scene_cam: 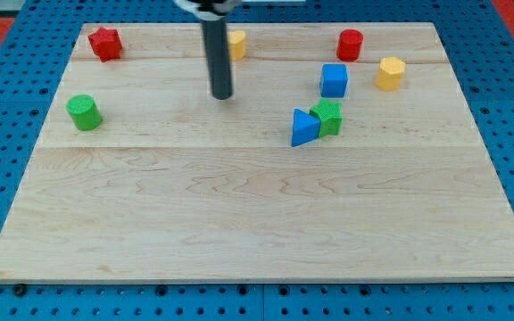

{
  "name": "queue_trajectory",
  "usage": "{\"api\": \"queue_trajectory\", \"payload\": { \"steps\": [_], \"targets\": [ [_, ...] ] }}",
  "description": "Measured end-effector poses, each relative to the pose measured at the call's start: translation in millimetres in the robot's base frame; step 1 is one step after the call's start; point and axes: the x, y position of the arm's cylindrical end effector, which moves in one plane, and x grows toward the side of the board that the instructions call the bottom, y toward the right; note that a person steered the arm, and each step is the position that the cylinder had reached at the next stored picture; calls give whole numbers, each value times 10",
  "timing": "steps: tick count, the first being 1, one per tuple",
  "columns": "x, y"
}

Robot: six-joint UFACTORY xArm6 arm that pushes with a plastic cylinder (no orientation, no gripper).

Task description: Adjust the blue cube to the bottom of the red circle

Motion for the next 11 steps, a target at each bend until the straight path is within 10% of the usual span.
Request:
{"api": "queue_trajectory", "payload": {
  "steps": [11],
  "targets": [
    [67, 1156]
  ]
}}
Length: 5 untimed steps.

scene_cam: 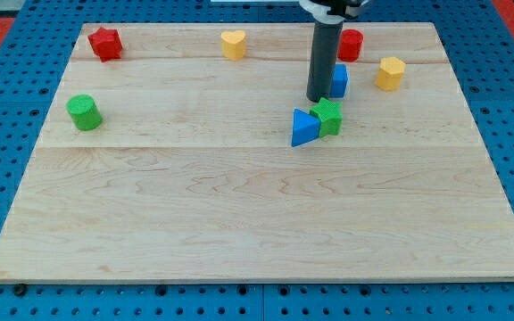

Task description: Adjust the blue cube to the bottom of the red circle

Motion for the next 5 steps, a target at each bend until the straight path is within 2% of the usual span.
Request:
{"api": "queue_trajectory", "payload": {
  "steps": [3, 5],
  "targets": [
    [0, 551],
    [30, 661]
  ]
}}
